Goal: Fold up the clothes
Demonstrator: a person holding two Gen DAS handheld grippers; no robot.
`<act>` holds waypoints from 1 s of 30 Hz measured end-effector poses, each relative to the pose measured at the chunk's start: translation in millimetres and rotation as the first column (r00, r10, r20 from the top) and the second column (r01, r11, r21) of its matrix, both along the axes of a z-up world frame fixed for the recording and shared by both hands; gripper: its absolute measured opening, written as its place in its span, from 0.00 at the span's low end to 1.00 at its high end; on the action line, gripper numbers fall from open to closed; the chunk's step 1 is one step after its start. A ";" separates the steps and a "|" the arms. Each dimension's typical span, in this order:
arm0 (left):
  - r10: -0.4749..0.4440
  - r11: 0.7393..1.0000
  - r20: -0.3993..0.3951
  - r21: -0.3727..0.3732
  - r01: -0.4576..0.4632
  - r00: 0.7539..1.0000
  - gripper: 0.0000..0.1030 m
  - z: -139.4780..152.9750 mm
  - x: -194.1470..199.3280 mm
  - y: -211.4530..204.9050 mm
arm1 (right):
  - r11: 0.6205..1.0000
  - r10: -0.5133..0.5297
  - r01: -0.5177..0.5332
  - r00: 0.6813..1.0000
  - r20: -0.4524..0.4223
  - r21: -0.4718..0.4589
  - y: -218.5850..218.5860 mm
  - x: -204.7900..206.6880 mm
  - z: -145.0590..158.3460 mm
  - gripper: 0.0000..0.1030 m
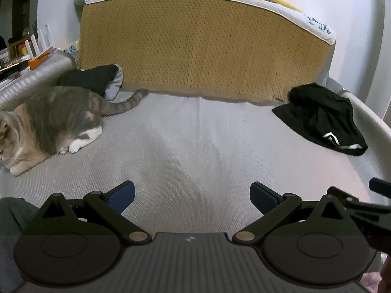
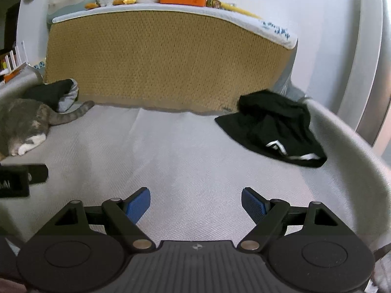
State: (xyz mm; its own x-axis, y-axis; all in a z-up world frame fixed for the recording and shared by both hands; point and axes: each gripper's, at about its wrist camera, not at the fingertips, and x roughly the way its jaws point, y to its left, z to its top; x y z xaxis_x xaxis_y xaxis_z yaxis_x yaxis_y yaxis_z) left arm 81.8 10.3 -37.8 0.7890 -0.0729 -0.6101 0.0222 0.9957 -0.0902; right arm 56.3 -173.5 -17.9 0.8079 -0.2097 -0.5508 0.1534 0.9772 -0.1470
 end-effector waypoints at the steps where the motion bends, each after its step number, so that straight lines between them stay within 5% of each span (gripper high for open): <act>1: 0.001 1.000 0.002 -0.003 -0.001 1.000 1.00 0.2 0.3 0.1 | 1.000 -0.002 0.002 1.000 0.004 0.002 -0.6 -0.5 0.3 0.82; 14: 0.065 0.994 0.024 -0.087 -0.063 0.998 1.00 19.0 13.9 -4.2 | 0.998 -0.055 0.052 0.995 0.085 0.040 -17.8 -1.7 15.1 0.81; 20: 0.031 0.999 0.045 -0.018 -0.031 0.999 1.00 30.3 18.8 -29.0 | 0.996 -0.053 0.049 0.997 0.060 0.071 -37.5 3.5 20.8 0.81; 30: -0.019 0.999 0.091 -0.046 0.023 0.996 1.00 52.1 29.1 -64.2 | 0.989 -0.076 0.063 0.993 0.094 0.132 -77.6 1.9 40.1 0.81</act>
